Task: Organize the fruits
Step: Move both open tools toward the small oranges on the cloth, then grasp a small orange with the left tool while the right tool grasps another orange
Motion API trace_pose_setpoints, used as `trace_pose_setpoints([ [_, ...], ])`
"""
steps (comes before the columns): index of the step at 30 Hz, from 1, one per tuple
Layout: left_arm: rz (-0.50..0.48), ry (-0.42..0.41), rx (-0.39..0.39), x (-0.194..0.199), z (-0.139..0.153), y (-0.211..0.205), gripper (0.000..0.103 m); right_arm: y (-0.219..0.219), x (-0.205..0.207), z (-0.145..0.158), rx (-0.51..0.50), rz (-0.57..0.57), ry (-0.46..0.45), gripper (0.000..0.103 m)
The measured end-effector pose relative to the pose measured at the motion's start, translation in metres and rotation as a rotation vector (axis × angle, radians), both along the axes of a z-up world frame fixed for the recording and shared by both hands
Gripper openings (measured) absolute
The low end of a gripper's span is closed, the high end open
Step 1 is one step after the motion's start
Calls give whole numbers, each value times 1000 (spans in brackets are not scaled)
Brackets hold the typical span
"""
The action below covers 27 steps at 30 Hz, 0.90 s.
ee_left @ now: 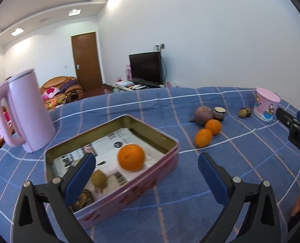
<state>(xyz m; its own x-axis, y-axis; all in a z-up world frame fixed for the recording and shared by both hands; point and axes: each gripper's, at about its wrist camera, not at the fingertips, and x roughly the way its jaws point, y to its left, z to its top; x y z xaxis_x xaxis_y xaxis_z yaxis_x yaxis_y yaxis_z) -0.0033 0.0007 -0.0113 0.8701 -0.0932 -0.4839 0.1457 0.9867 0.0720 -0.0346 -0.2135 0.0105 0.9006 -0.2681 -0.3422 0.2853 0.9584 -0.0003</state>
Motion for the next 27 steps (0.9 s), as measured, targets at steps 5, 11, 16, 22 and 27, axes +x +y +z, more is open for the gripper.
trace_pose_setpoints([
  [5, -75, 10, 18, 11, 2, -27, 100, -14, 6, -3, 4, 19, 47, 84],
  [11, -185, 68, 41, 38, 3, -63, 75, -23, 12, -4, 29, 54, 59, 63],
  [16, -246, 169, 31, 67, -9, -91, 52, -28, 8, -4, 67, 65, 38, 62],
  [22, -249, 270, 24, 95, -28, -110, 42, -36, 11, -6, 113, 72, 46, 62],
  [27, -218, 267, 54, 105, -28, -116, 42, -38, 15, -8, 133, 80, 61, 62],
])
